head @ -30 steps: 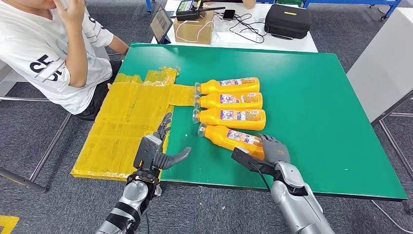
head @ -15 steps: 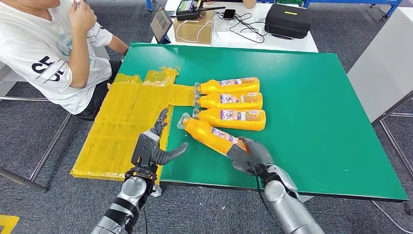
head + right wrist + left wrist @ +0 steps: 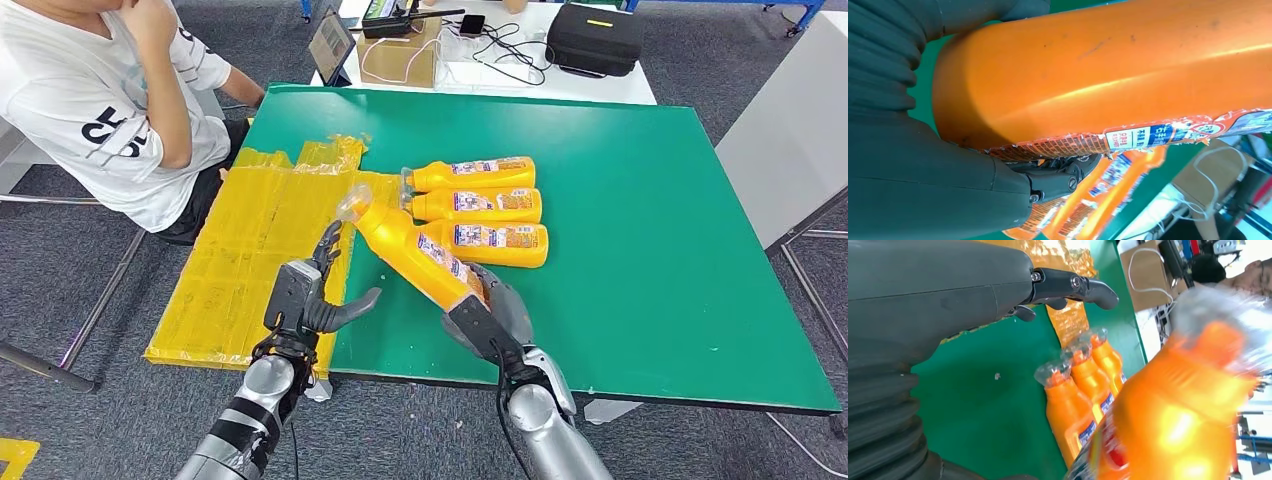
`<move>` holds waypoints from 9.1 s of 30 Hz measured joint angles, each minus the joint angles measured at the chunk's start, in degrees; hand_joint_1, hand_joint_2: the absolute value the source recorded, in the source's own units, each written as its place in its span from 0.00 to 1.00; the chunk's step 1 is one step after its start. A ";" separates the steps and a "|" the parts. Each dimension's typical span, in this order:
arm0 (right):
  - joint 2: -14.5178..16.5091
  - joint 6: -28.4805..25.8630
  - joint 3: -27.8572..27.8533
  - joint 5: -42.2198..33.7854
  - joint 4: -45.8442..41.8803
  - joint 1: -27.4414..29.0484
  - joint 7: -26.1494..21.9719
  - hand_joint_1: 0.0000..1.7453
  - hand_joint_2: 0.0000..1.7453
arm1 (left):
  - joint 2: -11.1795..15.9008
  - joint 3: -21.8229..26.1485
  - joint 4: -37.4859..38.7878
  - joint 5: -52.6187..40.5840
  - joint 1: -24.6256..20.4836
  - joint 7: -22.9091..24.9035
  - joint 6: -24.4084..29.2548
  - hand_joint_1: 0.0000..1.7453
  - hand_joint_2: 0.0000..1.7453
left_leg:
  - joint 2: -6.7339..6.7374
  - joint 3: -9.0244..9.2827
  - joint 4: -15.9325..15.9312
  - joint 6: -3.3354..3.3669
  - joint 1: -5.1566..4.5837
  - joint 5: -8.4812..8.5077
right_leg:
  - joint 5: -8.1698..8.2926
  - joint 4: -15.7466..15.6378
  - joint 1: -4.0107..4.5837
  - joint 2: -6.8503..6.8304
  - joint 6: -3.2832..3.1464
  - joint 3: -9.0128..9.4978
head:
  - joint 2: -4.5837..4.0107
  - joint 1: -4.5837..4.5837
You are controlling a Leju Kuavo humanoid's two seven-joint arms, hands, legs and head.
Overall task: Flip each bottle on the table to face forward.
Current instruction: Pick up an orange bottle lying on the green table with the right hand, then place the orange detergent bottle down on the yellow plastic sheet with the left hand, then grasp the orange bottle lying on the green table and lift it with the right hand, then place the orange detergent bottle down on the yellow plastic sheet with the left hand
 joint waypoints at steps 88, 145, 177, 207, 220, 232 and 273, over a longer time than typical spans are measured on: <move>1.73 -1.13 1.60 -13.47 -7.19 -2.86 -8.08 0.00 1.00 | 20.63 0.56 29.28 -46.15 -20.19 2.32 12.45 1.00 1.00 | 0.13 -0.12 -0.01 -0.01 0.03 0.07 | 0.02 0.04 0.02 0.03 -0.02 -0.17 | 0.00 0.04; -3.72 1.58 6.20 -0.05 -1.81 -7.24 1.07 0.00 1.00 | 27.22 9.74 26.31 -29.96 -10.45 -15.97 2.62 0.00 0.00 | -0.03 0.05 -0.02 0.00 0.03 0.10 | 0.00 0.02 0.01 -0.05 -0.04 0.00 | 0.00 0.03; -14.15 9.07 6.84 21.70 -4.23 -2.39 15.27 0.00 1.00 | 14.20 21.16 9.14 -8.97 -5.94 -7.36 -14.05 0.00 1.00 | -0.03 -0.14 0.00 0.02 0.01 0.08 | 0.02 -0.05 0.00 -0.05 -0.01 -0.14 | -0.01 0.01; -17.21 13.25 6.87 14.22 7.61 -8.90 11.08 1.00 1.00 | 8.07 9.87 1.37 -2.75 -2.95 1.06 -14.03 0.00 1.00 | 0.01 0.08 0.01 0.07 0.00 0.08 | 0.04 -0.07 0.01 -0.04 0.01 0.11 | 0.00 0.02; -6.37 3.32 2.19 1.03 5.49 -5.19 3.94 1.00 1.00 | 6.21 8.11 3.89 0.44 -4.55 0.90 -13.51 0.00 1.00 | 0.06 -0.03 -0.01 0.02 0.11 0.10 | 0.02 -0.04 0.11 -0.03 -0.03 -0.03 | -0.01 0.01; 0.06 -0.33 0.17 -5.64 5.22 -4.56 -1.35 1.00 1.00 | 5.22 5.40 7.67 14.49 -6.52 5.18 -26.12 0.00 1.00 | 0.05 -0.10 -0.01 0.04 0.03 0.10 | 0.03 -0.05 0.03 -0.04 0.00 -0.07 | 0.01 0.00; 8.94 2.39 10.76 -2.55 19.34 -9.73 -3.49 0.00 1.00 | 4.29 -1.86 7.21 24.25 -7.11 6.62 -28.38 1.00 1.00 | 0.09 -0.15 -0.01 0.03 0.06 0.10 | 0.03 -0.05 0.04 -0.03 -0.01 -0.15 | 0.00 0.02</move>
